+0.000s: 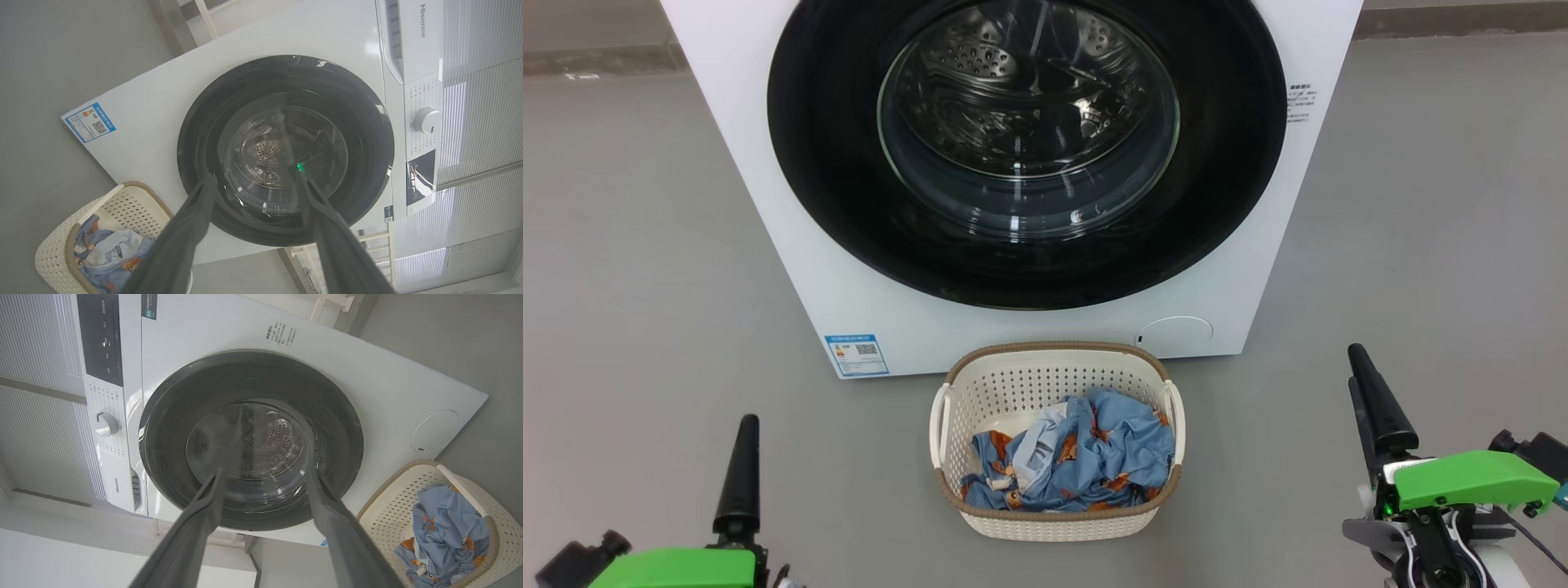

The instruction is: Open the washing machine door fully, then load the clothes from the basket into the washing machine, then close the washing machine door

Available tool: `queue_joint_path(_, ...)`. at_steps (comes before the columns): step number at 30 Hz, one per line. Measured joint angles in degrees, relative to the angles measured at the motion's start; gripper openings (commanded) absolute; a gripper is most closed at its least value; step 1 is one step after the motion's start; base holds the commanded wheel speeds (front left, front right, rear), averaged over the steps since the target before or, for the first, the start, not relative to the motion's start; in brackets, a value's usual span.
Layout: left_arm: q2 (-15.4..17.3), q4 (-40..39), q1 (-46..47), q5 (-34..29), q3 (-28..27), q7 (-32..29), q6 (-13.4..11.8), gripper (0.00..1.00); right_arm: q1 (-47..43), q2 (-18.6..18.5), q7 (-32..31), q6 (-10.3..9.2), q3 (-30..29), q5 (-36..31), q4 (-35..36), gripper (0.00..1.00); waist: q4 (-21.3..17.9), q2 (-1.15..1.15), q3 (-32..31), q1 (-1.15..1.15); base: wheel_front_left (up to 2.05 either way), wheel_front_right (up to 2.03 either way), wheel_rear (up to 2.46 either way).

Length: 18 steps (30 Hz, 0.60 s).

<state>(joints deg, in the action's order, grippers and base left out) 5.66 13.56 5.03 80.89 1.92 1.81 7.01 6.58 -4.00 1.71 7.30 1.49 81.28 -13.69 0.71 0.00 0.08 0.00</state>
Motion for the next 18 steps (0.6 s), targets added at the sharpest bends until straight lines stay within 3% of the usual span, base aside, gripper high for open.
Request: queue_joint_path(18,0.82,0.71,1.03,-16.68,1.3,2.86,0.0,1.0,1.43,-2.18,3.0,0.01,5.71,-18.27,0.21,1.0,0.12,0.0,-0.09,0.0,0.0,0.0,0.0)
